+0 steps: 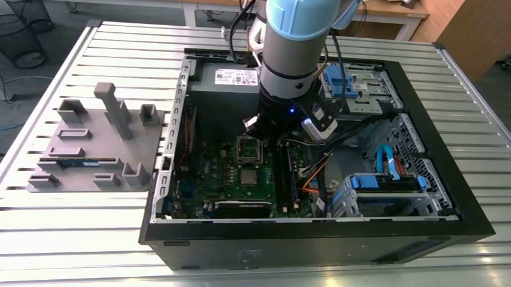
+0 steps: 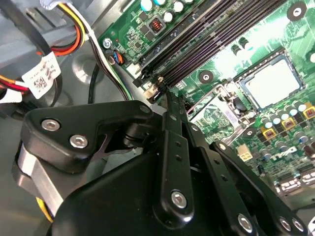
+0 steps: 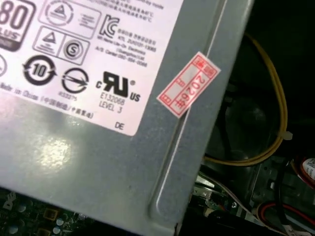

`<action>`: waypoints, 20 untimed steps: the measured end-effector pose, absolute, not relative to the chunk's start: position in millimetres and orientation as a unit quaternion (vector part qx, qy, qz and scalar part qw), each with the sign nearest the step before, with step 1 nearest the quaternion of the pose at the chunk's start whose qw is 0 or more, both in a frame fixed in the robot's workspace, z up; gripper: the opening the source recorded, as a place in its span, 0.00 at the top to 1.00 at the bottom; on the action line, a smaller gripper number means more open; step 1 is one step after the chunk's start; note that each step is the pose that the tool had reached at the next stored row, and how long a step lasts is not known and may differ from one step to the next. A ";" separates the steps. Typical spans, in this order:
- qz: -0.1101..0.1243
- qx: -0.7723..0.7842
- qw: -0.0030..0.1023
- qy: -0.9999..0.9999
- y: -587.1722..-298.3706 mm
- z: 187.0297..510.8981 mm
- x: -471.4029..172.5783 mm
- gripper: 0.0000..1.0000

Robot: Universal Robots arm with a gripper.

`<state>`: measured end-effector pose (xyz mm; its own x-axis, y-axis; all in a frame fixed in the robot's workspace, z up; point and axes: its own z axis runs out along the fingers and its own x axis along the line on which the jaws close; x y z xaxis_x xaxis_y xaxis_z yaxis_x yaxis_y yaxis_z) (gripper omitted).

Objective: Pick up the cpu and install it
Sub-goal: 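Close the cpu cover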

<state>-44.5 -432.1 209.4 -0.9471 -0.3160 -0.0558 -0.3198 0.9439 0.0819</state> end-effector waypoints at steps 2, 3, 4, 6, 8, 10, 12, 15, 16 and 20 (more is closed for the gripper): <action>0.045 -0.167 0.021 0.985 -432.0 209.3 -44.5 0.89; 0.046 -0.167 0.021 0.985 -432.0 209.1 -44.5 0.89; 0.048 -0.167 0.021 0.985 -431.9 209.0 -44.5 0.89; 0.054 -0.167 0.022 0.984 -431.8 208.7 -44.4 0.89; 0.059 -0.167 0.023 0.984 -431.7 208.2 -44.5 0.89; 0.061 -0.167 0.023 0.984 -431.7 207.1 -44.5 0.89; 0.061 -0.167 0.023 0.984 -431.7 205.4 -44.5 0.89; 0.063 -0.167 0.024 0.984 -431.8 204.4 -44.5 0.89; 0.064 -0.167 0.024 0.984 -431.7 204.3 -44.6 0.89; 0.072 -0.167 0.025 0.983 -431.7 203.6 -45.8 0.89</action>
<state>-45.8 -431.7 203.6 -0.9431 -0.3242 -0.0736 -0.3315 0.9340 0.1331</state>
